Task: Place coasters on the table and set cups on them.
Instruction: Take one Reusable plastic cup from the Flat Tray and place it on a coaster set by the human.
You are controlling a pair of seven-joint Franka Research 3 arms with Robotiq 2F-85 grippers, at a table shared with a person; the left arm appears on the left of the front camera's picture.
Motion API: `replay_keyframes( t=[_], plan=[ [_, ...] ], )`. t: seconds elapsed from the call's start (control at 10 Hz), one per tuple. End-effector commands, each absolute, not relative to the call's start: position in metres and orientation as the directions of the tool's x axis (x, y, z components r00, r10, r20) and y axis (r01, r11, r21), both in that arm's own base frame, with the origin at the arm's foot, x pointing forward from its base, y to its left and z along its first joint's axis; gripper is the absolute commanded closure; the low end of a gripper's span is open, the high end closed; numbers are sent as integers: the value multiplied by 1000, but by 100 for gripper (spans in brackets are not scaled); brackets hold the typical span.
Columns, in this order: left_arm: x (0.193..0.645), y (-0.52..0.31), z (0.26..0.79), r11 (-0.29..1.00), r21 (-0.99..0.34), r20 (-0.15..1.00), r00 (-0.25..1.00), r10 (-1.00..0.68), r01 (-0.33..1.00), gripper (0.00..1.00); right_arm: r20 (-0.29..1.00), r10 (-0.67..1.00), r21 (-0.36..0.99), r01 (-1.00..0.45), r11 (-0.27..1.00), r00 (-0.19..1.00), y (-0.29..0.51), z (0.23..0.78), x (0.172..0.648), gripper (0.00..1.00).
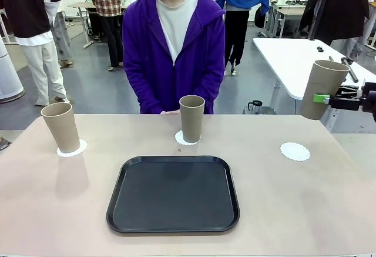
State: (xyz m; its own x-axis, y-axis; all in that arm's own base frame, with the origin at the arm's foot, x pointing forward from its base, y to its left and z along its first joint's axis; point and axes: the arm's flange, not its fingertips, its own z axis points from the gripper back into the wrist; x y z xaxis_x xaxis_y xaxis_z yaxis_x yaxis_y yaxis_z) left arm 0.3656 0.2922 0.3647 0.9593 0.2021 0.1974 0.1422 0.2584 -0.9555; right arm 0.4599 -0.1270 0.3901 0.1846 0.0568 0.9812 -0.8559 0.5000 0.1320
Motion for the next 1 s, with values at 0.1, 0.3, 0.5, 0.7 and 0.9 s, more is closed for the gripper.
replay_keyframes(
  t=[0.1,0.3,0.5,0.7,0.9],
  plan=[
    [364,292,367,260,-955,198,959,204,142,0,981,59,132,-856,500,185,-128,390,460,16],
    [364,292,367,260,-955,198,959,204,142,0,981,59,132,-856,500,185,-128,390,460,16],
    [364,292,367,260,-955,198,959,204,142,0,988,89,66,-874,482,124,-123,380,470,16],
    [364,292,367,260,-955,198,959,204,142,0,980,162,22,-875,484,114,-123,352,482,16],
    [364,292,367,260,-955,198,959,204,142,0,976,191,7,-885,466,109,-123,331,484,16]
  ],
)
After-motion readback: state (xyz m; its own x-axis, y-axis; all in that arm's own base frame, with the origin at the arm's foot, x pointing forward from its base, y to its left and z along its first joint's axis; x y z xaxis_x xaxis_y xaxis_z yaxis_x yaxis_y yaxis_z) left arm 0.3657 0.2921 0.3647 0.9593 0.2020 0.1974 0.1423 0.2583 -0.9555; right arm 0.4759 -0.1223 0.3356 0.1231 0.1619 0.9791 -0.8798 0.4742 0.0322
